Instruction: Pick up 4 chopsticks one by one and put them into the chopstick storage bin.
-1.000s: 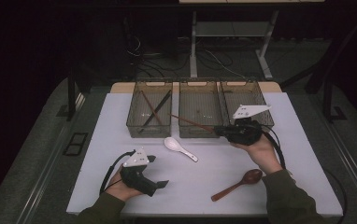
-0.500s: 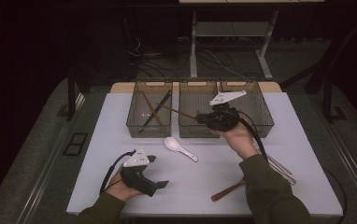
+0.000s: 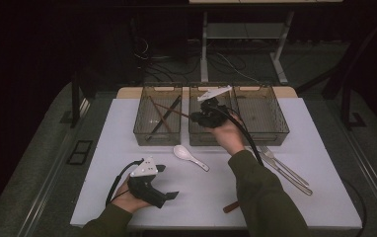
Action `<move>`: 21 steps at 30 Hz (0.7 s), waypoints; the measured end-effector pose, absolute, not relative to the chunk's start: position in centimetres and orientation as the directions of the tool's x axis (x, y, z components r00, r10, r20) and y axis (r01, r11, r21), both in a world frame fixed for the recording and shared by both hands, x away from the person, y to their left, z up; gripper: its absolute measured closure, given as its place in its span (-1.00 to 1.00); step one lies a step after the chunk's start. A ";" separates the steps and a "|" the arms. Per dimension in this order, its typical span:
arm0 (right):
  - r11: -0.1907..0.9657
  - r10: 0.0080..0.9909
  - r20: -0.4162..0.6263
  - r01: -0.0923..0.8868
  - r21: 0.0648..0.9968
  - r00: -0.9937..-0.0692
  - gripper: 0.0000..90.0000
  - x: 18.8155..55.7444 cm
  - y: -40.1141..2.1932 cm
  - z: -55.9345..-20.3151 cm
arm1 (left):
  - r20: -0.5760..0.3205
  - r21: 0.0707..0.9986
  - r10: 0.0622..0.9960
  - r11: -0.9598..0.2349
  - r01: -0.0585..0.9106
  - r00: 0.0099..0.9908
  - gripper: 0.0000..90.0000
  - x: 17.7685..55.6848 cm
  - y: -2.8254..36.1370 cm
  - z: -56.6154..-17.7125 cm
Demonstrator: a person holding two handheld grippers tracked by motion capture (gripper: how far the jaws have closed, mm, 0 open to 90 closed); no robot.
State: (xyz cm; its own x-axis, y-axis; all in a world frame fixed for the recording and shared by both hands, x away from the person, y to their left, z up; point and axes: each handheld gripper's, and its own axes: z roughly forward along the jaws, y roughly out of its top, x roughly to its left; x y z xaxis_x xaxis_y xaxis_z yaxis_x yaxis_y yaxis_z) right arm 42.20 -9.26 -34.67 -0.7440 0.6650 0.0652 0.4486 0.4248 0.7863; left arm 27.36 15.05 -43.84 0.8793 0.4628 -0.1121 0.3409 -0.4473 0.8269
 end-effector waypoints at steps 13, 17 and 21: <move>0.453 0.695 0.036 0.477 0.753 -0.718 0.87 45.6 -3.6 -35.5 | -0.110 0.828 0.458 -0.449 0.336 0.882 -1.00 27.3 15.0 -43.8; 0.457 0.712 0.030 0.497 0.737 -0.701 0.87 46.5 -2.4 -36.2 | -0.110 0.829 0.457 -0.447 0.335 0.883 -1.00 27.3 15.0 -43.8; 0.460 0.722 0.026 0.508 0.728 -0.691 0.87 47.1 -1.4 -36.7 | -0.106 0.831 0.454 -0.448 0.329 0.885 -1.00 27.3 15.1 -43.8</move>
